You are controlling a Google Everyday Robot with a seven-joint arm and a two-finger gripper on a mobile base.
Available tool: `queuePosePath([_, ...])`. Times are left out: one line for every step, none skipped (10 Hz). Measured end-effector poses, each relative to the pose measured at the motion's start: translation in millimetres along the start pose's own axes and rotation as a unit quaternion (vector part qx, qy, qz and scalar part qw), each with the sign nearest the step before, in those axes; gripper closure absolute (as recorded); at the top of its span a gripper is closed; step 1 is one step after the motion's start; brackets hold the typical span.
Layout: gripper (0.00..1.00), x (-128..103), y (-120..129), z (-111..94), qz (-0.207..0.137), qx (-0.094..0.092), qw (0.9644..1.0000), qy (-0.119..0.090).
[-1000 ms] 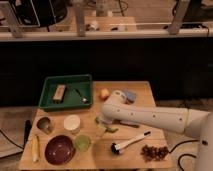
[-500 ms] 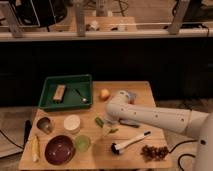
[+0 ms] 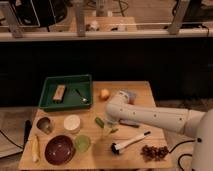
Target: Place pepper in metal cup
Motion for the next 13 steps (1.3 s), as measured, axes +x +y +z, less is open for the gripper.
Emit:
queuePosePath([0.81, 0, 0, -2, 0.0, 0.001, 1.0, 0.0])
queuePosePath([0.91, 0, 1, -3, 0.0, -0.001, 1.0, 0.001])
queuePosePath([0.98, 1, 0, -5, -0.001, 0.0, 1.0, 0.002])
queuePosePath([1.0, 3, 1, -6, 0.0, -0.001, 1.0, 0.002])
queuePosePath([1.0, 3, 1, -5, 0.0, -0.001, 1.0, 0.004])
queuePosePath([1.0, 2, 2, -6, -0.002, -0.001, 1.0, 0.003])
queuePosePath([1.0, -3, 3, -12, -0.013, 0.007, 0.9999, -0.004])
queuePosePath([1.0, -13, 6, -23, -0.03, 0.014, 0.9994, -0.013])
queuePosePath([1.0, -22, 8, -36, -0.045, 0.019, 0.9986, -0.021])
queuePosePath([1.0, -33, 11, -55, -0.064, 0.025, 0.9972, -0.028])
queuePosePath([1.0, -47, 15, -75, -0.091, 0.03, 0.9948, -0.035])
queuePosePath([1.0, -60, 19, -86, -0.117, 0.035, 0.9917, -0.04])
queuePosePath([1.0, -66, 21, -93, -0.133, 0.038, 0.9894, -0.042])
